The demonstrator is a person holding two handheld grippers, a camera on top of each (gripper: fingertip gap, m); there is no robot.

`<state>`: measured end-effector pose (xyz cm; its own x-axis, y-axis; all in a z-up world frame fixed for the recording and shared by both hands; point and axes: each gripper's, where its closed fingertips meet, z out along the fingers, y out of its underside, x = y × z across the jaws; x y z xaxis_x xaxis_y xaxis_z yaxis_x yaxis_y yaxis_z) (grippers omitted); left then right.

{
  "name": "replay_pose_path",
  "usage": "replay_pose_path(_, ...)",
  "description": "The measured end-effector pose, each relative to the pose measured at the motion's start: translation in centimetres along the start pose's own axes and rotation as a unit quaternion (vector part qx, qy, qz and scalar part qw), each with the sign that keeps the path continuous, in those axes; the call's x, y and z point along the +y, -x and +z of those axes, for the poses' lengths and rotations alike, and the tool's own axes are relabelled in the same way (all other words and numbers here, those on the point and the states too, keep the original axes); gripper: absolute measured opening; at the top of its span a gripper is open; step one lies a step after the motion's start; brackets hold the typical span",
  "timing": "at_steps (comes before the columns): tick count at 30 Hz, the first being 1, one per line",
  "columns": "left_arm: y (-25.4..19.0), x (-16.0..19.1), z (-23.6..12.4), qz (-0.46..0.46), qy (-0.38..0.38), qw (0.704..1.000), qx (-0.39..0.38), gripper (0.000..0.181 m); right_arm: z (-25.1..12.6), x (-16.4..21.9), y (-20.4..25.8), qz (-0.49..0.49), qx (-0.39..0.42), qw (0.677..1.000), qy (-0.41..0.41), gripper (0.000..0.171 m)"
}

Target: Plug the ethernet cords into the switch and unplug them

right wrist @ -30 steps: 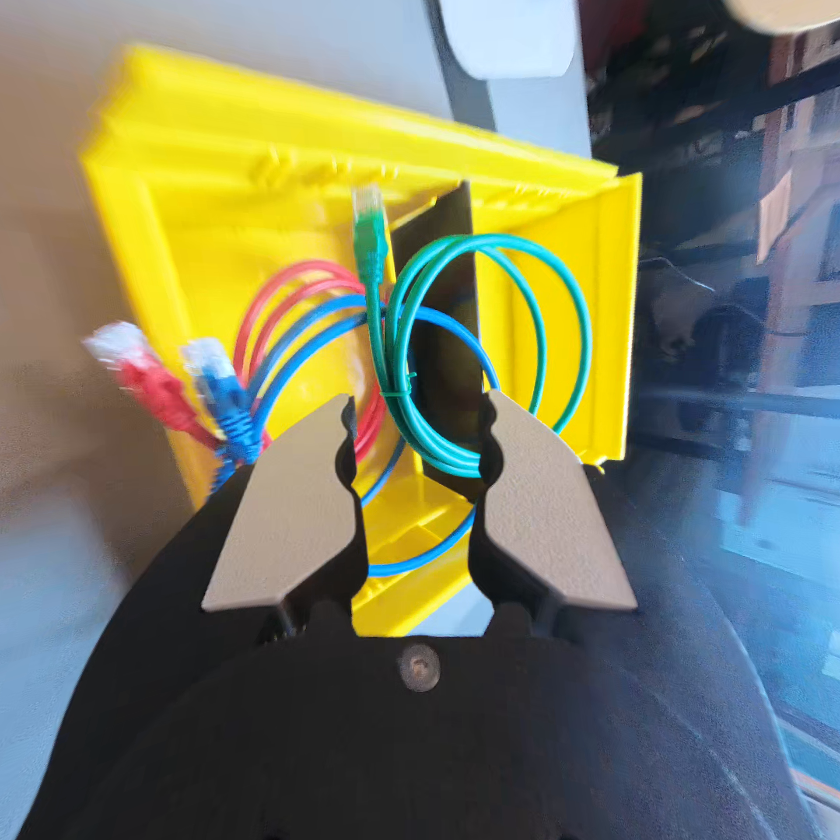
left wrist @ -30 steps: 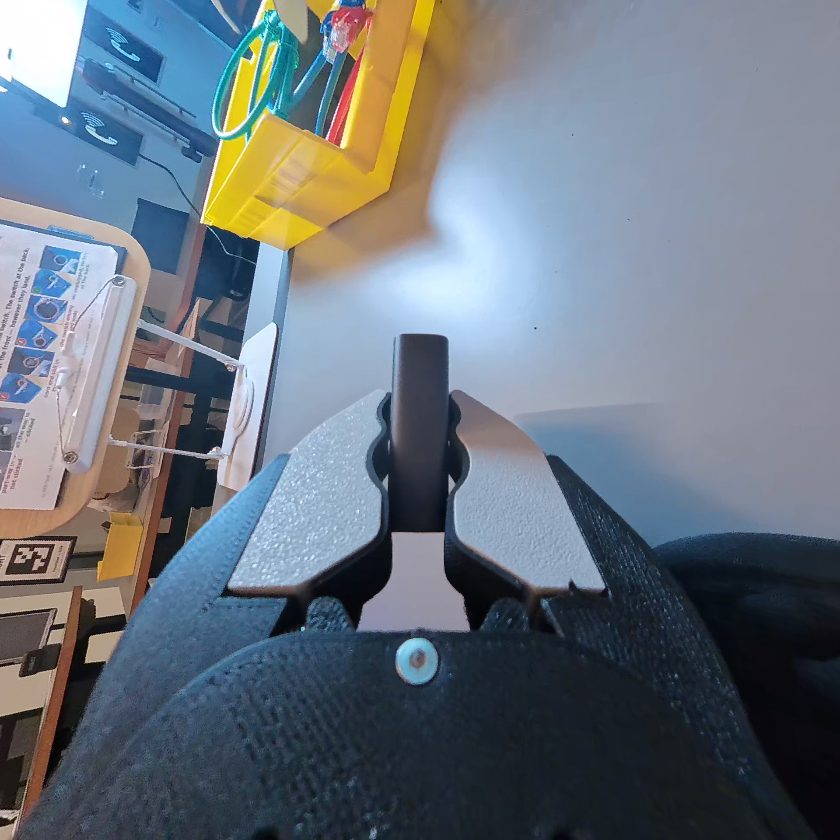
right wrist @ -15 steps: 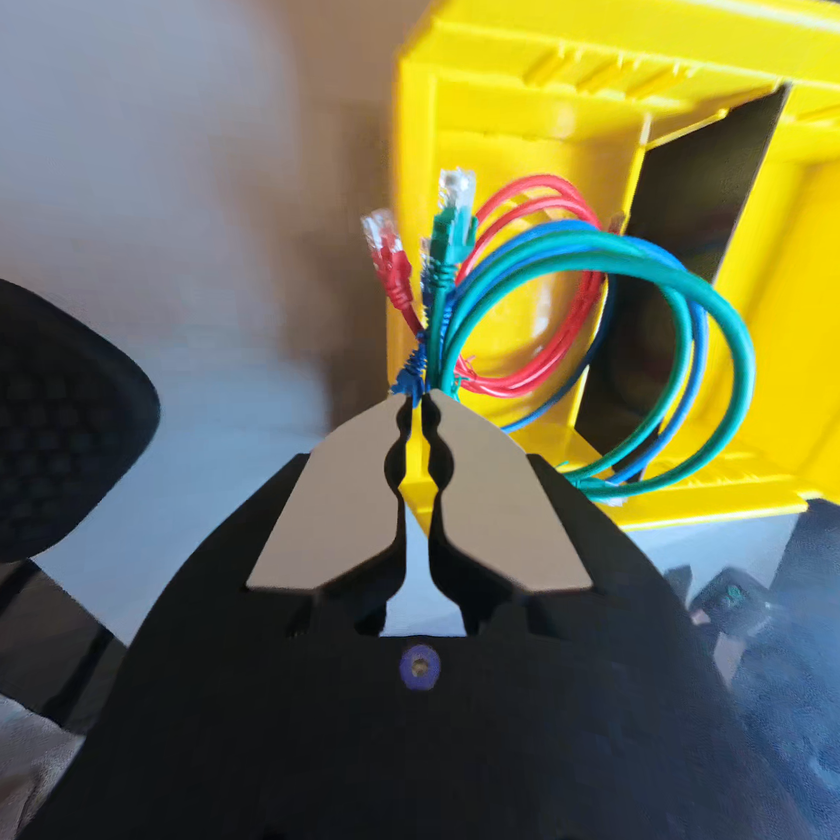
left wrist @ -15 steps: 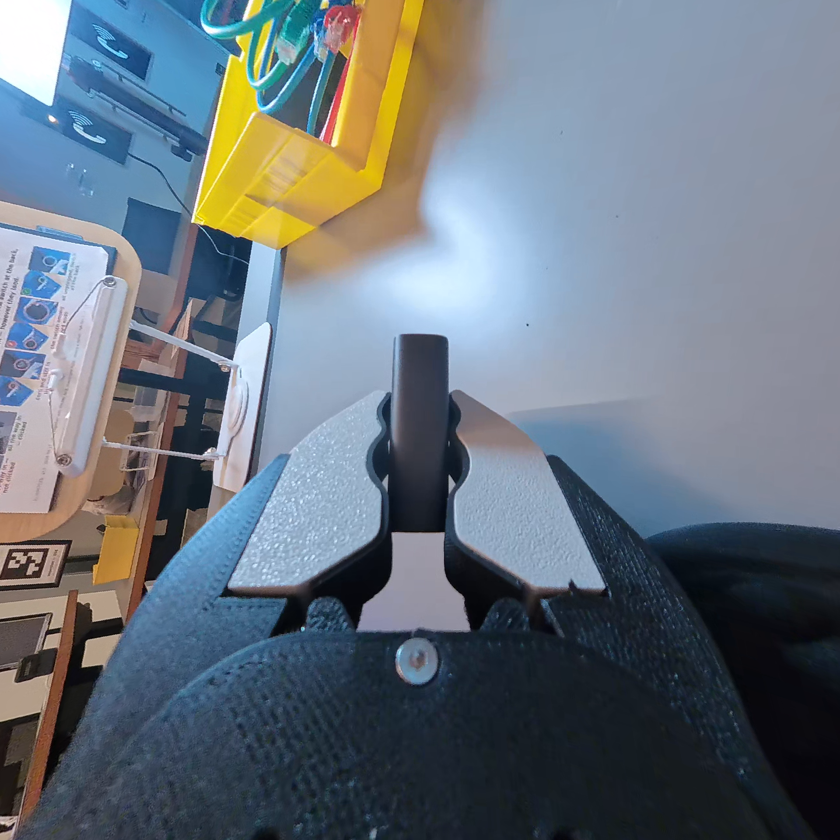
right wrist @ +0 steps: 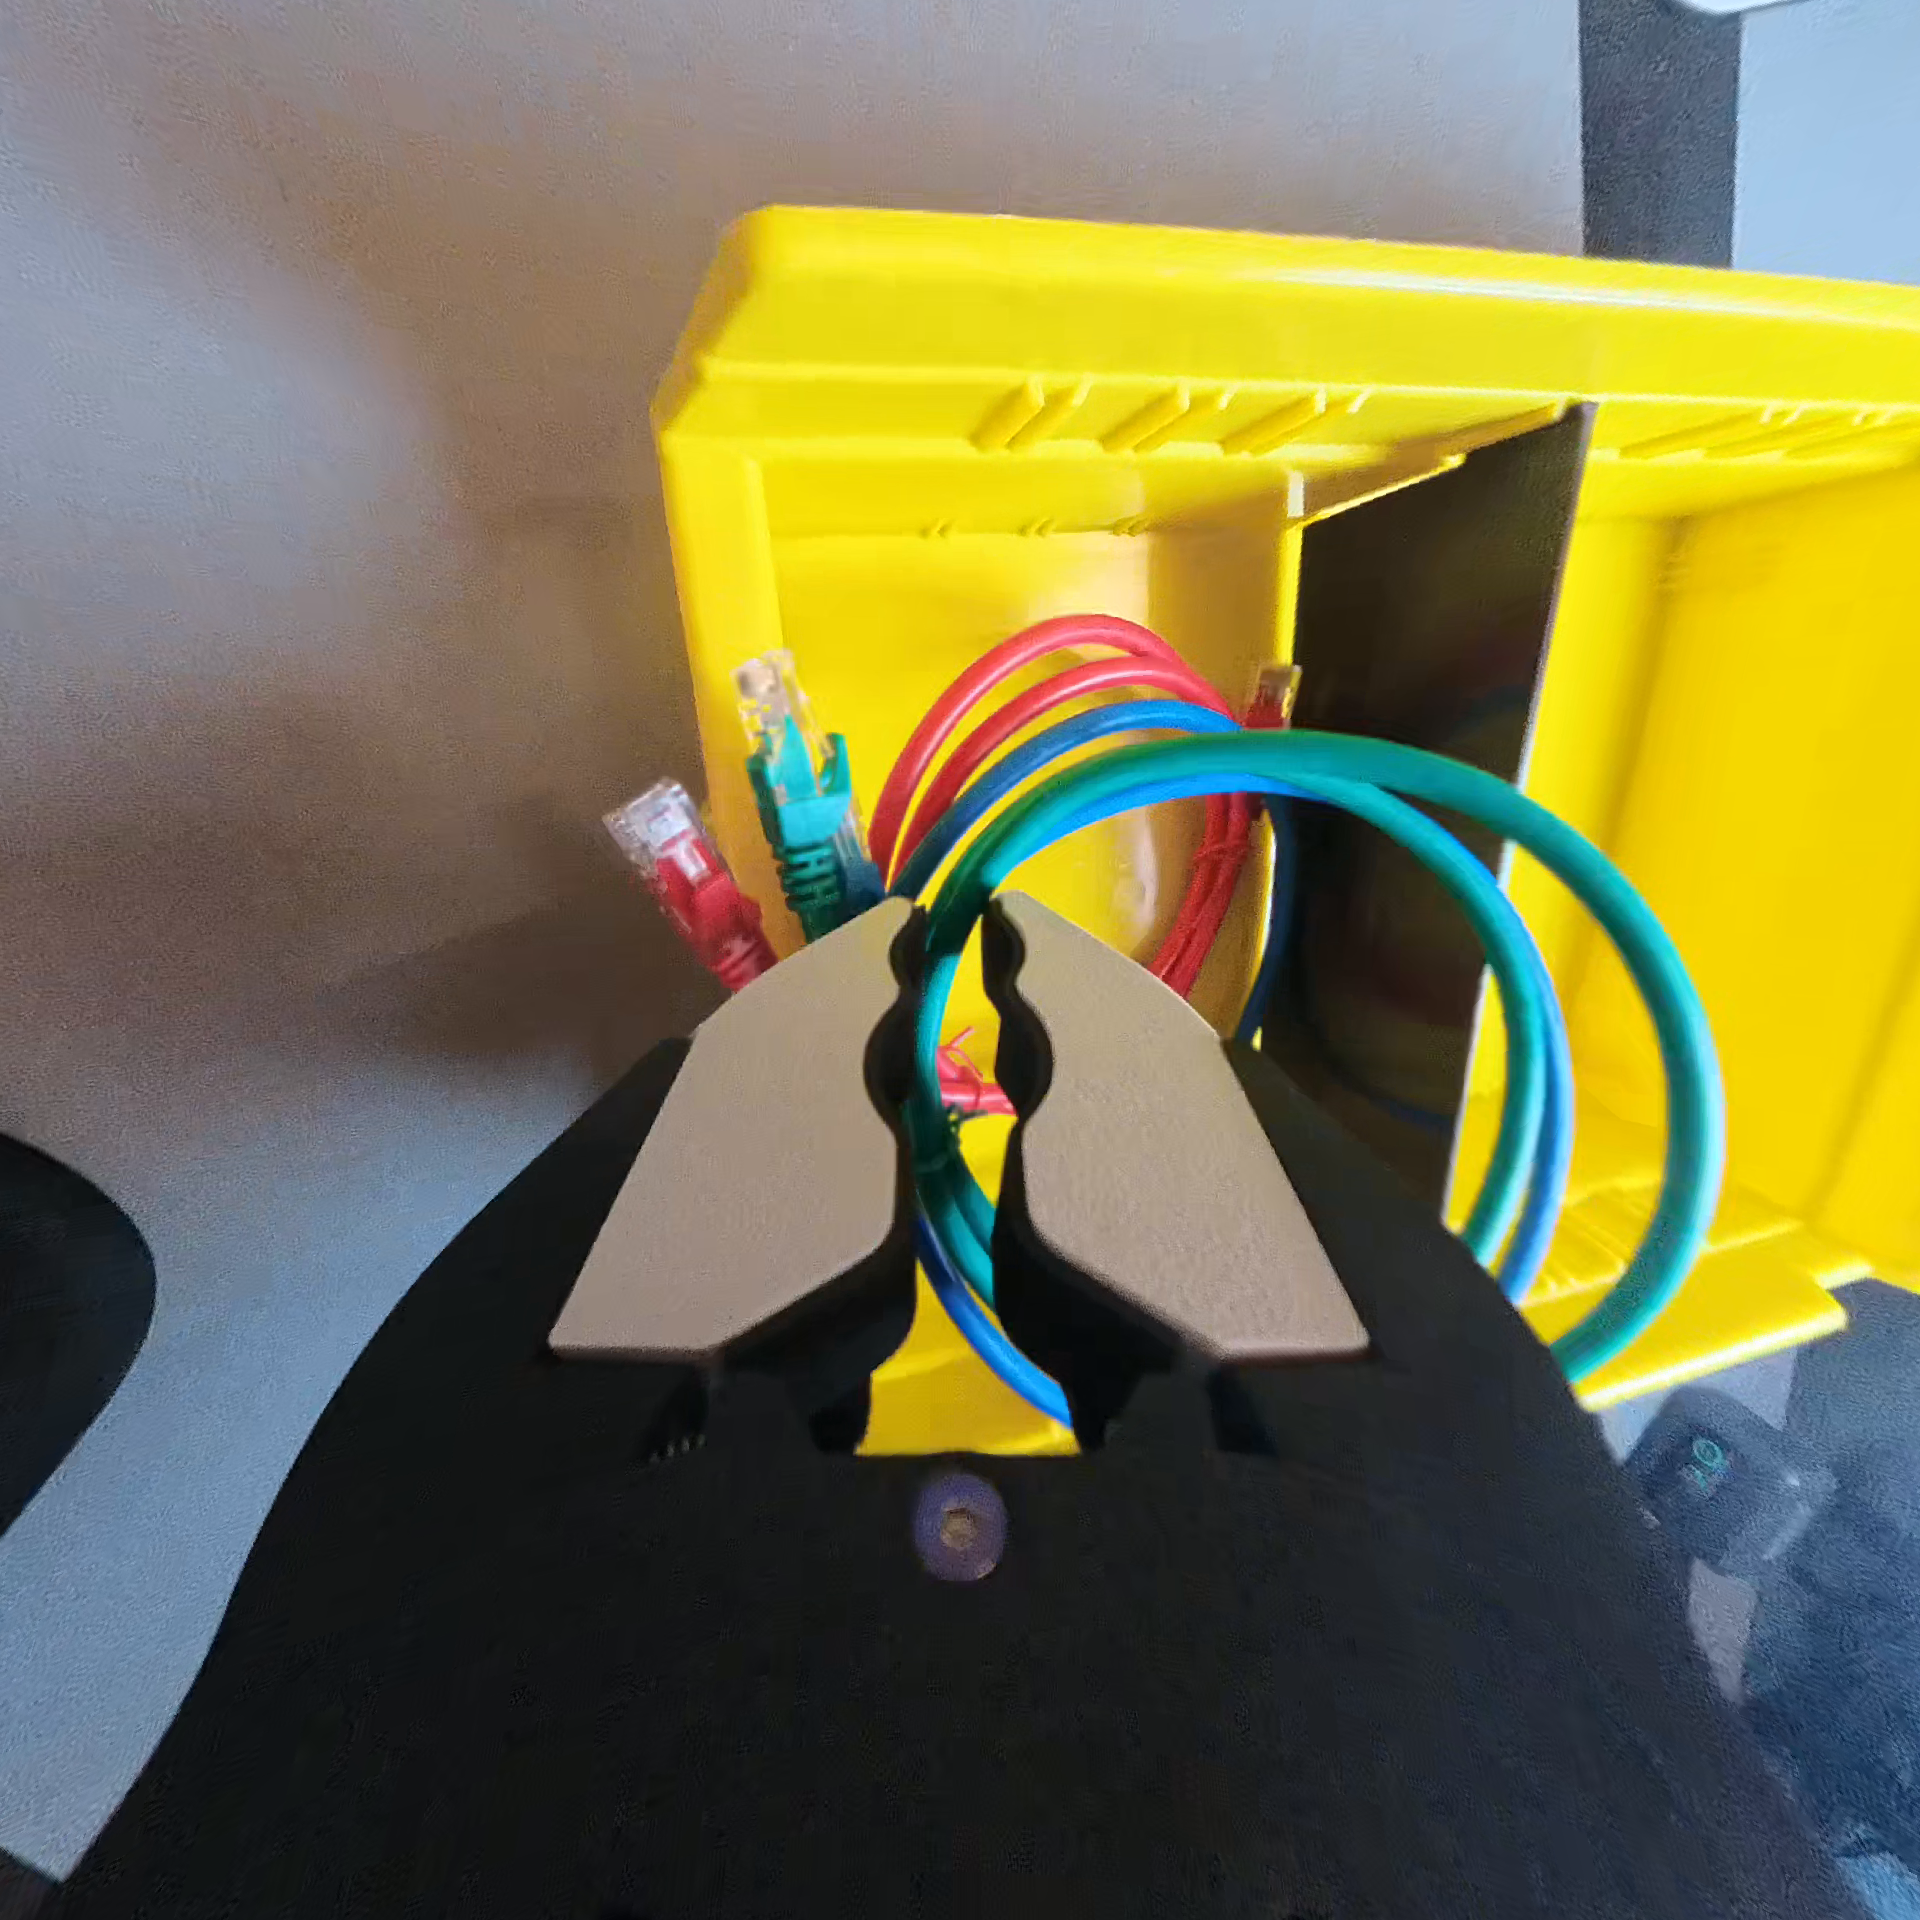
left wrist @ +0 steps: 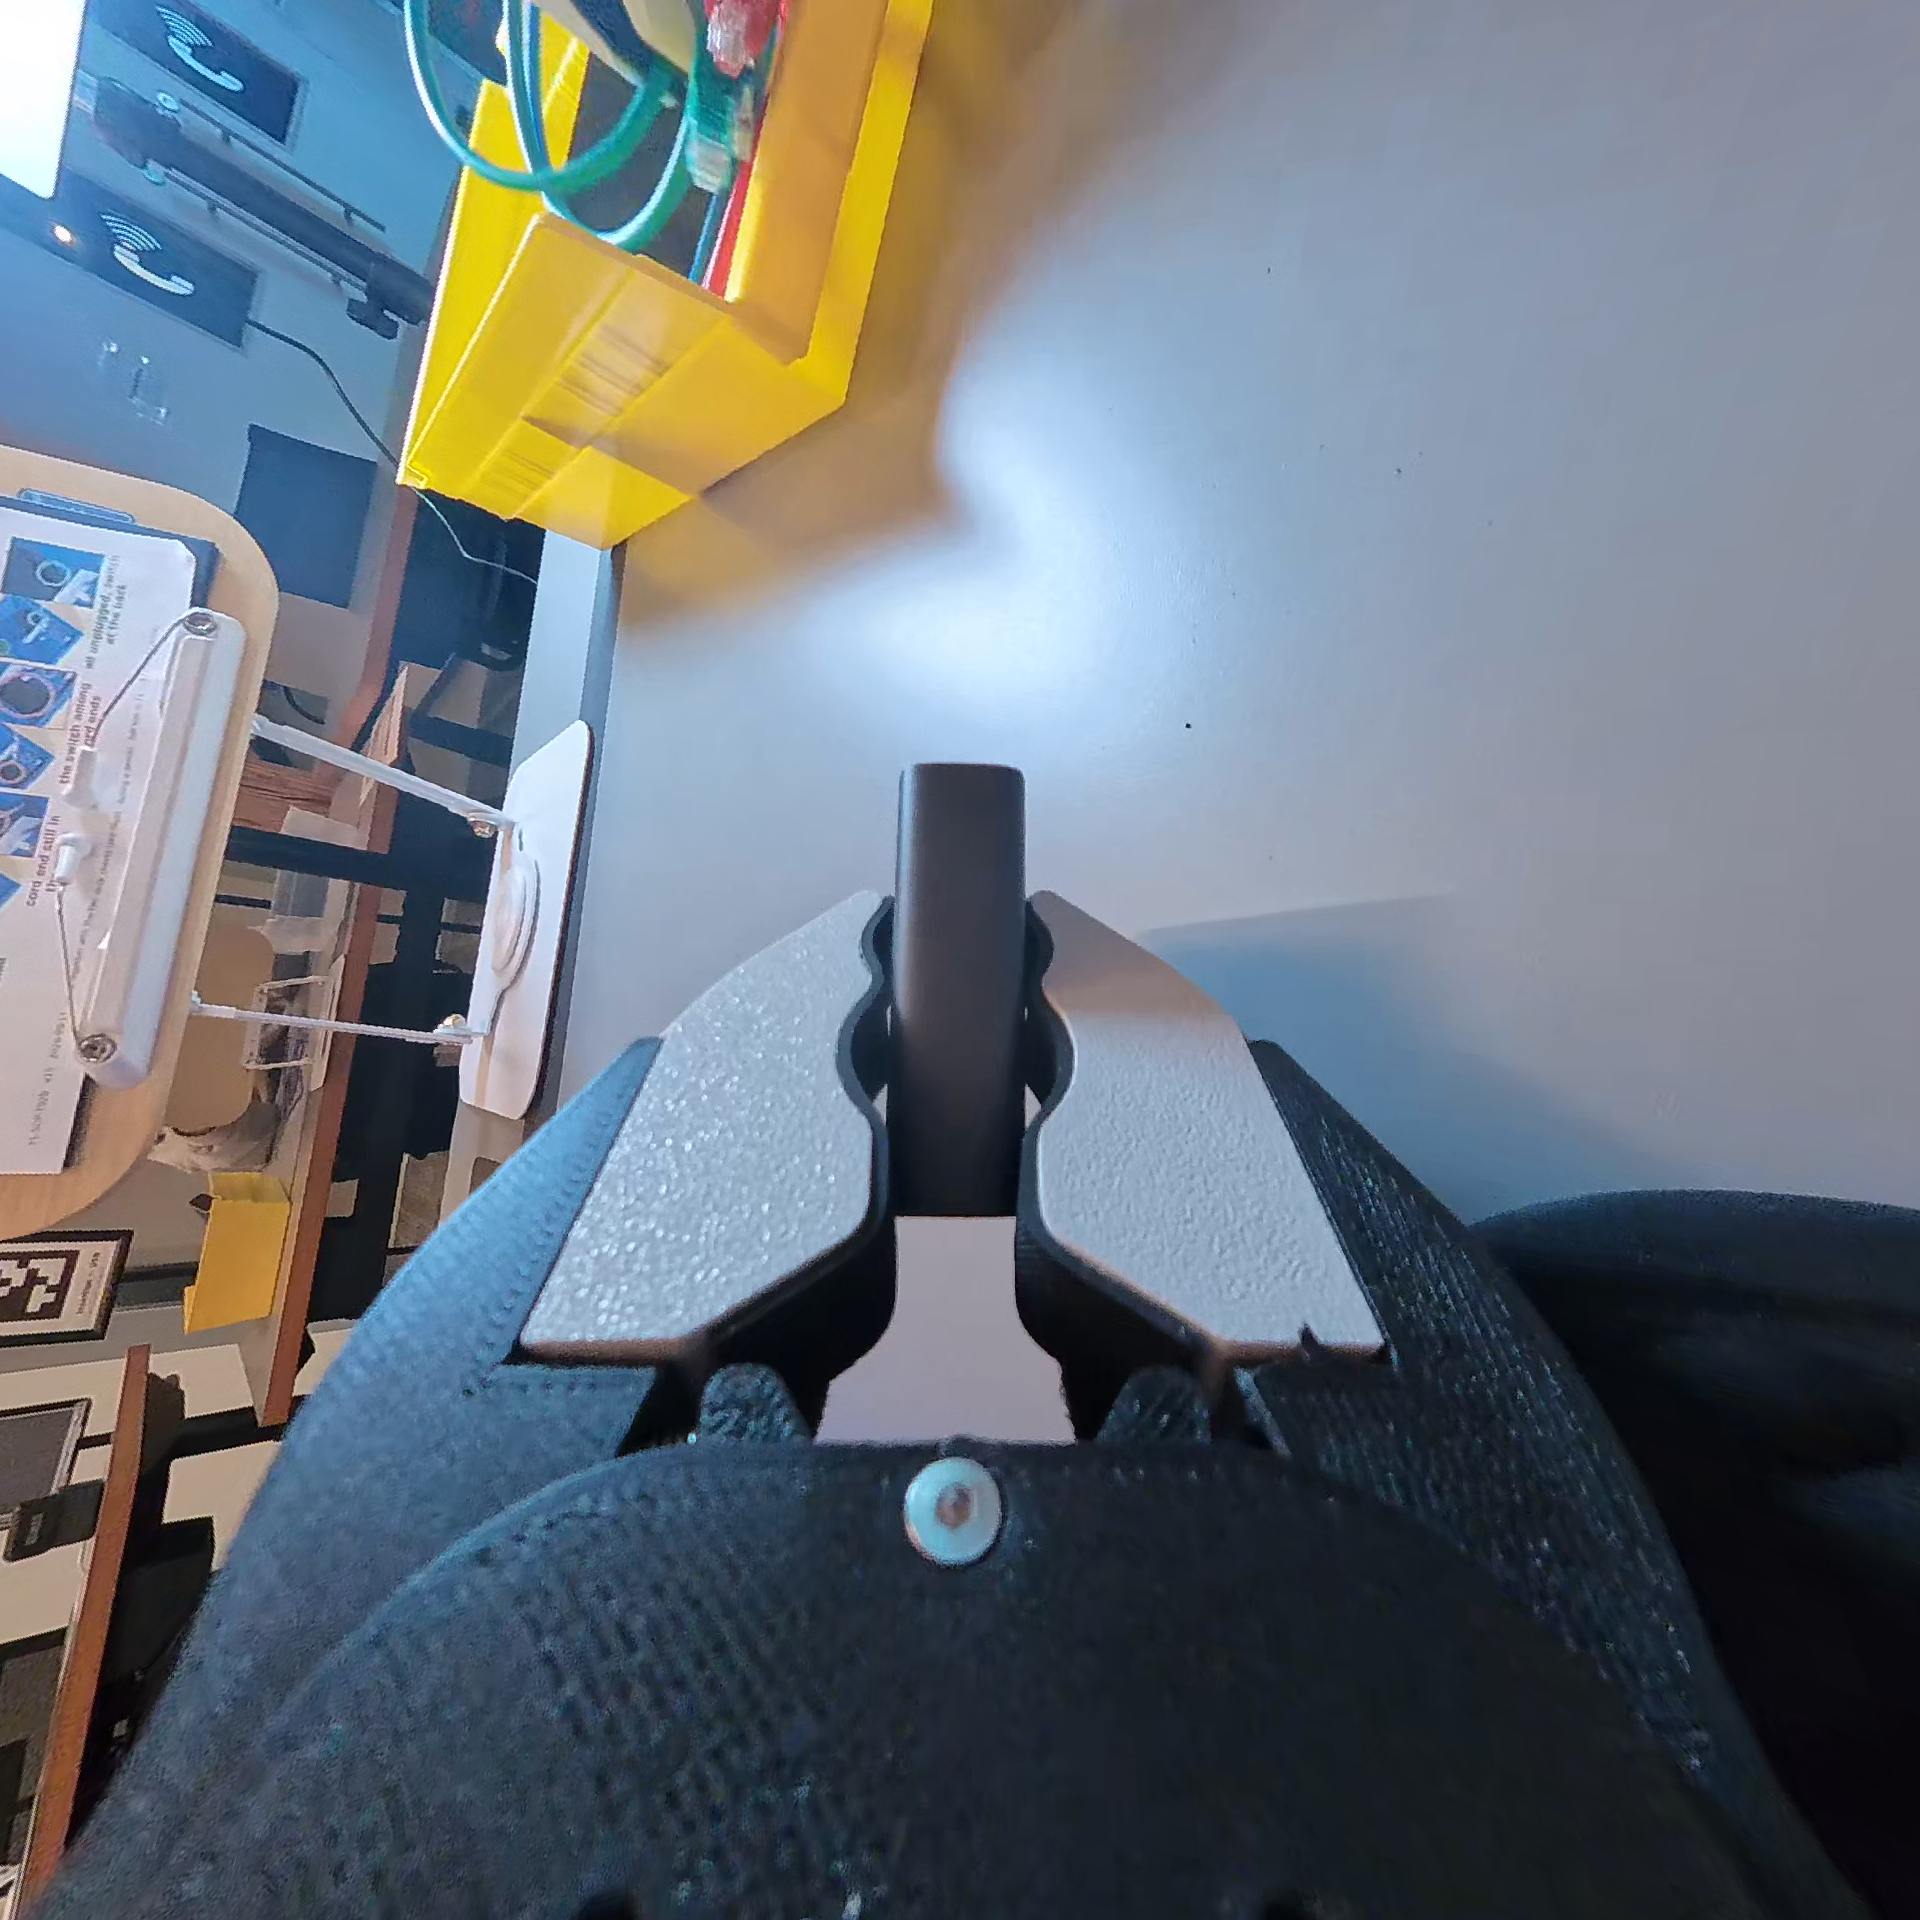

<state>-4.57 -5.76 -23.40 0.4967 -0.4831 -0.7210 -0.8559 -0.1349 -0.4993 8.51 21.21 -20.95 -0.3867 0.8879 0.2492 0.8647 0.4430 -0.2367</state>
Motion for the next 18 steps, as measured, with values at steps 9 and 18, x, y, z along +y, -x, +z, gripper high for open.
replay_pose_path(9,0.7,-0.2,-0.4,0.000,-0.003,1.000,-0.016,0.021,0.2,-0.5,-0.5,-0.007,-0.006,1.000,0.021,0.020)
replay_pose_path(18,1.9,-3.6,-1.6,-0.028,-0.086,0.995,-0.048,0.021,-8.2,-9.8,7.2,-0.082,0.104,0.954,-0.267,0.026)
